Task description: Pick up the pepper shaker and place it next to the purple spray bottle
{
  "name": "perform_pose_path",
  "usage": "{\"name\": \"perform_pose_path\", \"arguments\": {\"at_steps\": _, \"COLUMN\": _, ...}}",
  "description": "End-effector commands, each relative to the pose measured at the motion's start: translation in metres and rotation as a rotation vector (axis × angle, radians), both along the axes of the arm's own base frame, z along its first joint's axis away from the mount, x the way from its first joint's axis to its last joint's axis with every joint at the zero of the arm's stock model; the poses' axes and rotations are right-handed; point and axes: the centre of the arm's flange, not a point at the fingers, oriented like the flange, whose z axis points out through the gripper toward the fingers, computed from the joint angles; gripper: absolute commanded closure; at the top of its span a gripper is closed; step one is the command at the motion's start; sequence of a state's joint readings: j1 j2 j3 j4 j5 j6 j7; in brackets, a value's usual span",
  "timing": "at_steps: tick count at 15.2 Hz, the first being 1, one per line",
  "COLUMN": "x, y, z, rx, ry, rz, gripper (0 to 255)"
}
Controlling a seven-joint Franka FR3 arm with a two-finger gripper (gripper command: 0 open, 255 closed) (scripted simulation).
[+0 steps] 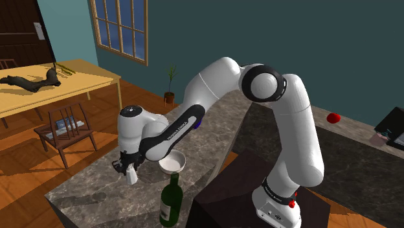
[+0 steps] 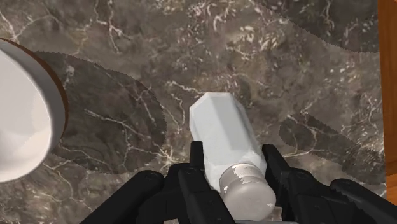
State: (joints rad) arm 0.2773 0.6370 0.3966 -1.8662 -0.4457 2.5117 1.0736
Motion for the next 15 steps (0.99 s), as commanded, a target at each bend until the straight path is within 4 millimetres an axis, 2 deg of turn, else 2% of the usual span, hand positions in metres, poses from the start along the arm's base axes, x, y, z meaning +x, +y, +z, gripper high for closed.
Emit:
{"name": "perform_pose_path", "arguments": {"at_steps": 1, "x": 0.0, "y": -0.001, "z": 0.011, "rx": 0.0, "ry": 0.0, "rz": 0.0, "gripper": 255}}
{"name": "perform_pose_path", "arguments": {"at_steps": 15, "x": 0.0, "y": -0.001, "z": 0.085, "rx": 0.0, "ry": 0.0, "rz": 0.0, "gripper": 255}}
